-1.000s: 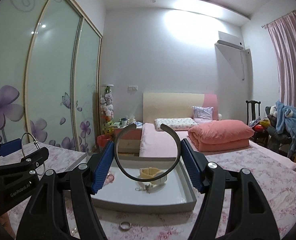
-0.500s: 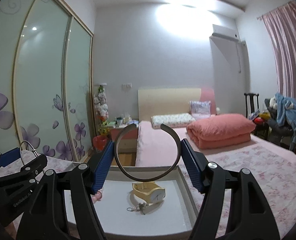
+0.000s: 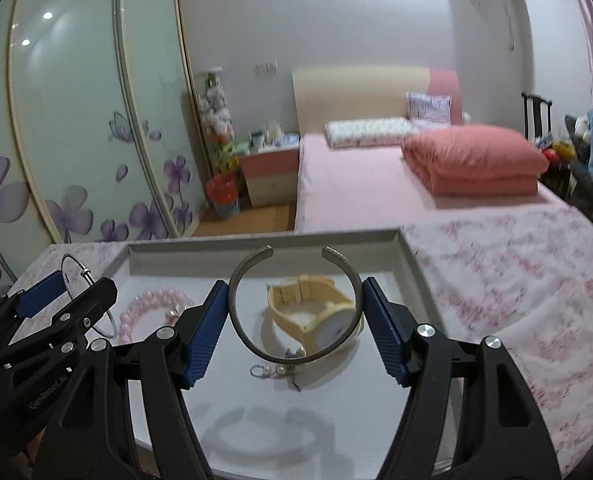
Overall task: Organize jewelry
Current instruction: 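Carry bangle into grey tray with left tool while right tool sets cuff there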
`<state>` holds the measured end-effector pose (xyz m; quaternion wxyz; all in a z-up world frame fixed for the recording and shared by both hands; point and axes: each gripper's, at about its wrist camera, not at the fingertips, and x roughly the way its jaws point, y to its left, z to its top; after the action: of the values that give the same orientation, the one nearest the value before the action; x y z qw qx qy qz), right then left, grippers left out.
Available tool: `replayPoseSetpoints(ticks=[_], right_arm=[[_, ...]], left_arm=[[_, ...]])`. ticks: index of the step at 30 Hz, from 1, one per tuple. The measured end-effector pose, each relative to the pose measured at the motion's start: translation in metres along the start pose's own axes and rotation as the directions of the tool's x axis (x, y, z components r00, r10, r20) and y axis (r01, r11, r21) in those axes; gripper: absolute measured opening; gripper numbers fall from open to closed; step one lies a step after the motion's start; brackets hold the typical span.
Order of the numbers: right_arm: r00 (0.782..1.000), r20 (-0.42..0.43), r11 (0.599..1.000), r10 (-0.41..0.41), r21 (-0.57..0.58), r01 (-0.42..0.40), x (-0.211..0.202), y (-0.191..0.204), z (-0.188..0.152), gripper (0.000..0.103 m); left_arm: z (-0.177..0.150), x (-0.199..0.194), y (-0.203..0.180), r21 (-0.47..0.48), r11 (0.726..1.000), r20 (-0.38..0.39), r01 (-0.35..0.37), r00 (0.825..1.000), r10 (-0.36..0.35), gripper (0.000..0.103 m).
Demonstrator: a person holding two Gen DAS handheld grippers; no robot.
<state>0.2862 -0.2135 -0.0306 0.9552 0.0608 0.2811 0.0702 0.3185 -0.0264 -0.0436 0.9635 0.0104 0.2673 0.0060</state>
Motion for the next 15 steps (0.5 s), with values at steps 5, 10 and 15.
replayPoseSetpoints(ticks=[5, 10, 15], right_arm=[[1.000, -0.002, 1.000, 0.006, 0.014, -0.006, 0.001, -0.003, 0.002, 0.074], [1.000, 0.009, 0.999, 0.015, 0.038, -0.015, -0.002, -0.006, 0.007, 0.074], [0.998, 0.059, 0.998, 0.012, 0.068, -0.016, -0.015, -0.016, 0.019, 0.074]], left_arm=[[-0.003, 0.013, 0.003, -0.012, 1.000, -0.043, 0.020, 0.999, -0.021, 0.067], [-0.004, 0.018, 0.006, -0.021, 1.000, -0.060, 0.020, 0.998, -0.022, 0.068], [0.001, 0.016, 0.011, -0.042, 0.999, -0.047, 0.023, 0.999, -0.025, 0.073]])
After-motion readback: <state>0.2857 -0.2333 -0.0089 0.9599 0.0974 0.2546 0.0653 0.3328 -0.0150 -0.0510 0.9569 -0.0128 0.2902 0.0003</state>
